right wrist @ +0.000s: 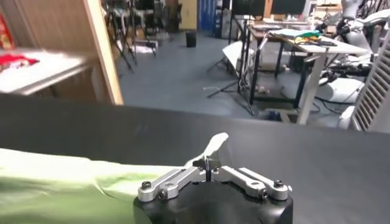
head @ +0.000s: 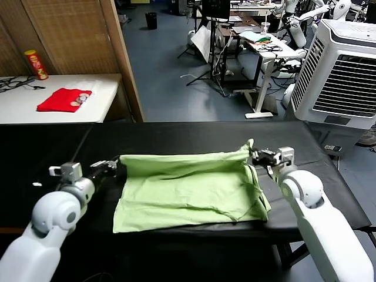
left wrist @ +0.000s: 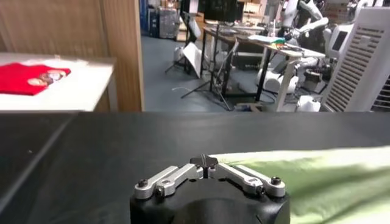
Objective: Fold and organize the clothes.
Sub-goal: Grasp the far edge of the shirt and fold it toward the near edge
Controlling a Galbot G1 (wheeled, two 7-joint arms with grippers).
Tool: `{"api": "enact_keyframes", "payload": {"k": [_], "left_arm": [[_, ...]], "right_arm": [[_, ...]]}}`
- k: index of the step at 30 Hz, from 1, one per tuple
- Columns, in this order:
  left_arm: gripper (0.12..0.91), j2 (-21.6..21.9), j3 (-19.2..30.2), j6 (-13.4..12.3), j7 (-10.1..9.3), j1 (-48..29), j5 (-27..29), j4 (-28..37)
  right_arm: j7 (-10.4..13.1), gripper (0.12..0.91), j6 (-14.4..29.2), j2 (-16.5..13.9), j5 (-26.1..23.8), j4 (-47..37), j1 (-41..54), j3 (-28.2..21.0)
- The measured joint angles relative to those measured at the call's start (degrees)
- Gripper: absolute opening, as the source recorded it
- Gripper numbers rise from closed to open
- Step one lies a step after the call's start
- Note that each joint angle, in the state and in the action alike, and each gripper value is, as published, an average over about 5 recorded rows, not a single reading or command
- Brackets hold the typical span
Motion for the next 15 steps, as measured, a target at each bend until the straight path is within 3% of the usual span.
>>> {"api": "enact_keyframes", "payload": {"k": [6,13,15], "left_arm": [[0.126,-1.1,-3.8,-0.2,0.49,7.4,1.3,-4.6],[0.133,-2.5,-4.9,-0.8,1.91,13.0,2.9,-6.5],[0.184,-2.8,-4.3,-1.0,1.92,12.7,2.7,-6.0]], "right_arm": [[0.2,0.121,-0.7,-1.0,-0.2,3.3,-4.2,0.3],[0.2,0.121,-0.2,0.7,-1.5,2.8,-4.5,-0.8],[0.1,0.121,-0.2,1.3,-1.9,2.5,-4.1,-1.2]]}}
